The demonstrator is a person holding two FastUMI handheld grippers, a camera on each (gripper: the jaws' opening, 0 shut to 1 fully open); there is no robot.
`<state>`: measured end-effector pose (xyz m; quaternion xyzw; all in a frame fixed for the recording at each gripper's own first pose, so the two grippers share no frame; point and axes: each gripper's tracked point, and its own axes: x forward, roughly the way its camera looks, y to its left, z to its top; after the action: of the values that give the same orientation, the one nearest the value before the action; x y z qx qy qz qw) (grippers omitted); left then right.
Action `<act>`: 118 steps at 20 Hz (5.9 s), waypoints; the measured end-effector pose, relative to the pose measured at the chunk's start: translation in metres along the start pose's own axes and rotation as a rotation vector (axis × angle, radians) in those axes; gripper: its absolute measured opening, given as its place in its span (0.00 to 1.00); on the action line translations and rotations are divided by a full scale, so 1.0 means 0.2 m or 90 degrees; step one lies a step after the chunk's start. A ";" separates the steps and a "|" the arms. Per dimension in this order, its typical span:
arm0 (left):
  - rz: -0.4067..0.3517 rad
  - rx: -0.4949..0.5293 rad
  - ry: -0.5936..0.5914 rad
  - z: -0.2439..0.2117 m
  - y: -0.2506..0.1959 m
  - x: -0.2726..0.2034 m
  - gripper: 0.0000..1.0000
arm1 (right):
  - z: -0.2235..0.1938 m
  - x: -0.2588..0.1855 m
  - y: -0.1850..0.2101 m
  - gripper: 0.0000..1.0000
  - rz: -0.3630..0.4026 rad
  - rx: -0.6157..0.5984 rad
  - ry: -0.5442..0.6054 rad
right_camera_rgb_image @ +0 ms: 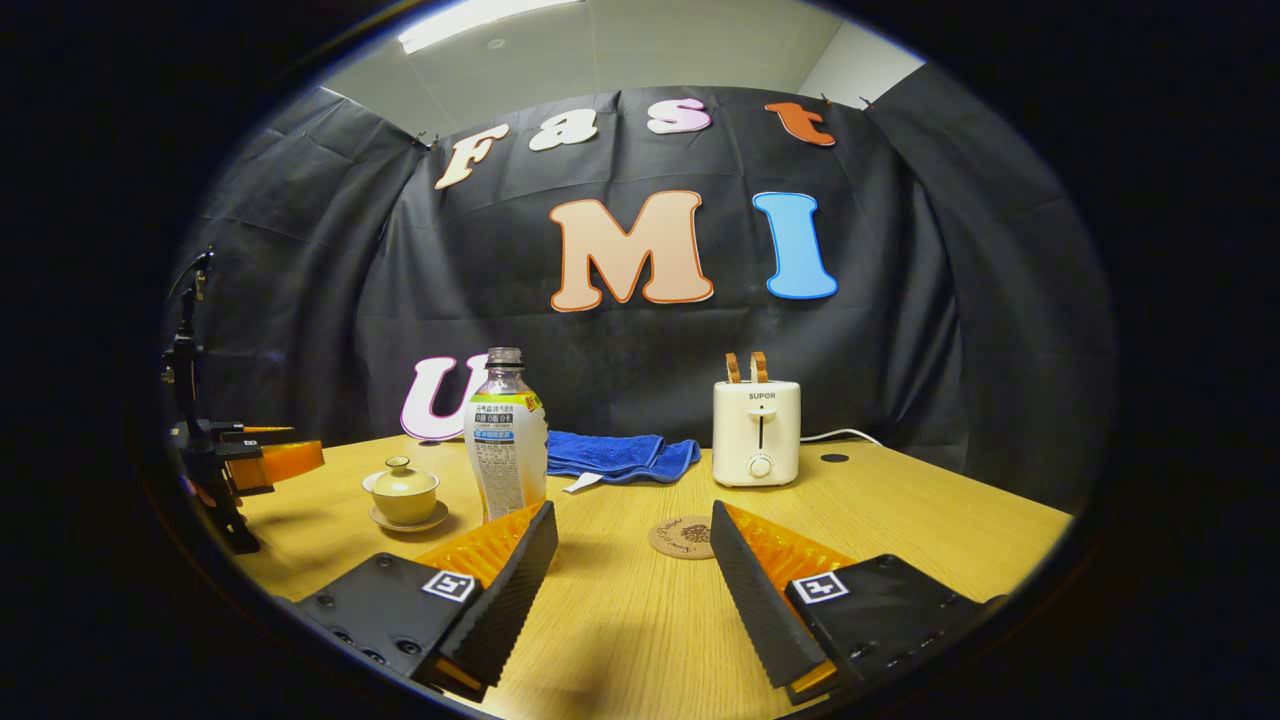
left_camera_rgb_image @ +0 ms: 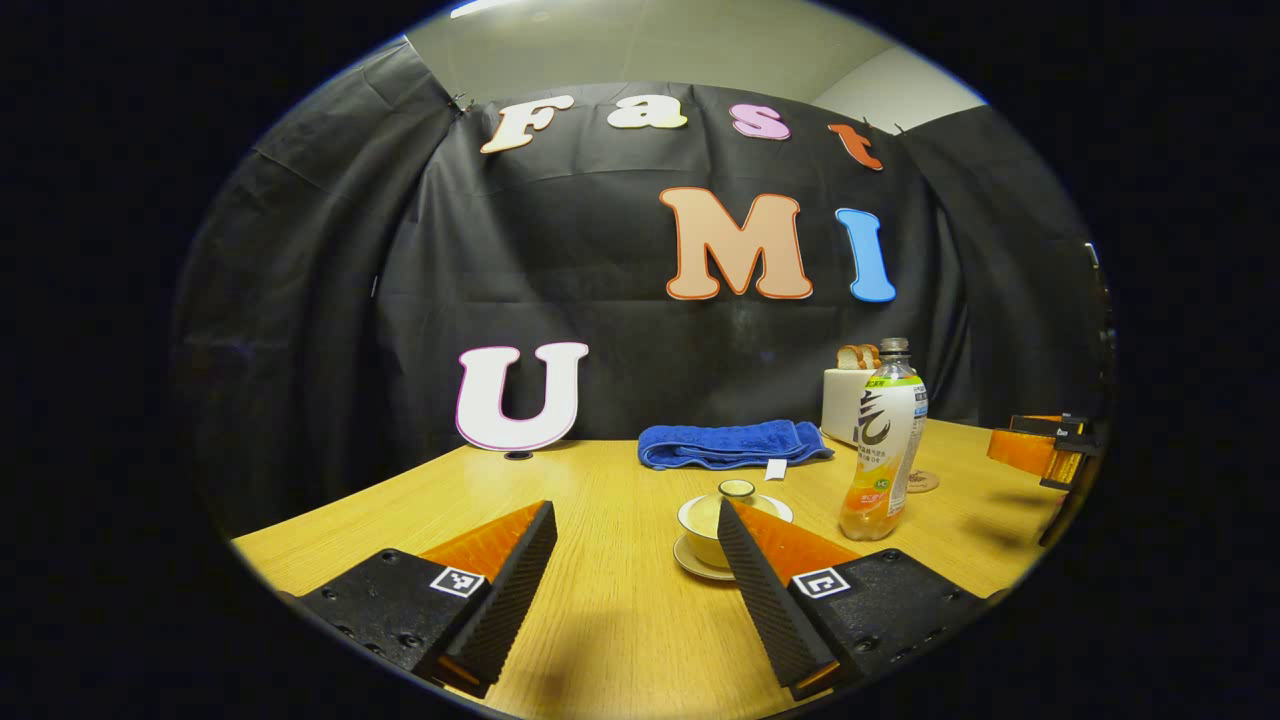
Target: Open the teacup lid with one hand, grasp the water bottle and pour water into the teacup with the other hand; after pouring, place the water bottle on the coaster and then close the teacup lid.
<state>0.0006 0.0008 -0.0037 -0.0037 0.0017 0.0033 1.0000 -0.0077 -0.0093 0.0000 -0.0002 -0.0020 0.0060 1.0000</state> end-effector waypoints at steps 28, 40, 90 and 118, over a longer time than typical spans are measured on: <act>-0.213 0.001 0.039 -0.05 -0.43 0.37 0.82 | 0.00 -0.01 -0.02 0.94 -0.004 -0.001 0.000; -0.220 0.012 0.073 -0.09 -0.45 0.44 0.48 | 0.00 -0.02 -0.02 0.94 0.002 0.000 0.001; 0.055 0.002 0.002 0.01 0.28 0.09 0.27 | -0.13 0.40 0.52 0.93 0.191 0.002 0.078; 0.050 0.002 0.003 0.00 0.32 0.08 0.27 | -0.07 0.54 0.40 0.63 0.008 -0.365 0.046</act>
<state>0.0163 0.0641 -0.0035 -0.0019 0.0044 0.0425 0.9991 0.0992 0.0724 -0.0141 -0.2830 0.0319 0.0114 0.9585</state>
